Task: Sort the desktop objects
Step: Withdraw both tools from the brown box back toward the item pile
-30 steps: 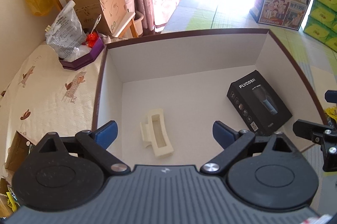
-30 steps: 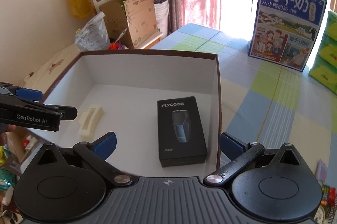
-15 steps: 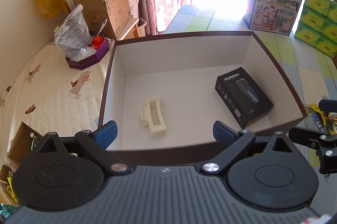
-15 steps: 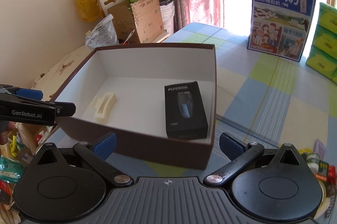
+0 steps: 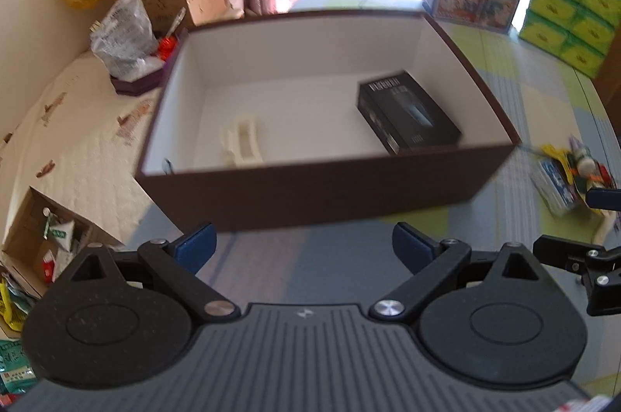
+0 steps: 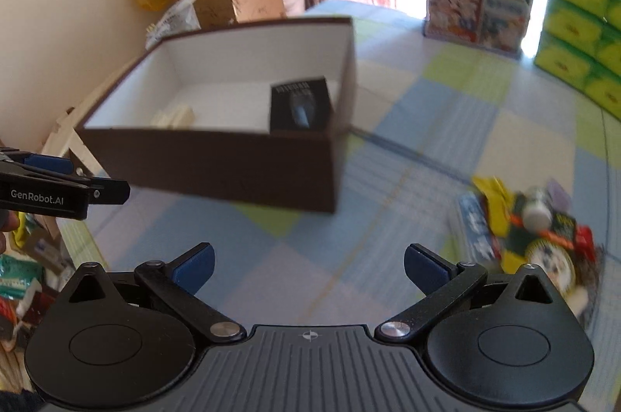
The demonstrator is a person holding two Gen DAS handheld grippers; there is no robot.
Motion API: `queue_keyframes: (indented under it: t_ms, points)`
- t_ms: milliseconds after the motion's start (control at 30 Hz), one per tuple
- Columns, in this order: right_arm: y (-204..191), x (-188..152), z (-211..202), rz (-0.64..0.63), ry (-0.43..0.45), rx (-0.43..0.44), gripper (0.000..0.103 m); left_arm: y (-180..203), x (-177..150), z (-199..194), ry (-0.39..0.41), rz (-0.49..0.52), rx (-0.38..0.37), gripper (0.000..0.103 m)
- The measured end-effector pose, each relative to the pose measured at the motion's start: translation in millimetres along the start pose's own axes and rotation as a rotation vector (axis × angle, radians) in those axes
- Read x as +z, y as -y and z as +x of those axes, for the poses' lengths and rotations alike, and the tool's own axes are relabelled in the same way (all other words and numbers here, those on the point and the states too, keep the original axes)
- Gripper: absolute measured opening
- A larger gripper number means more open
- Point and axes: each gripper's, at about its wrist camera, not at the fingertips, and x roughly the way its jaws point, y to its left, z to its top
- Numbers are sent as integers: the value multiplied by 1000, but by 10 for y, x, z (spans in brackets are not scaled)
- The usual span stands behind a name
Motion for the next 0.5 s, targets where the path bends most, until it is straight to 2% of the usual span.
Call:
queue_keyframes:
  t_ms: [200, 500]
  points:
    - [327, -326, -143, 51, -45, -66, 101, 338, -181, 61, -43, 40, -54, 95]
    - [887, -699, -323, 191, -76, -200, 101, 893, -276, 148, -57, 127, -146, 95]
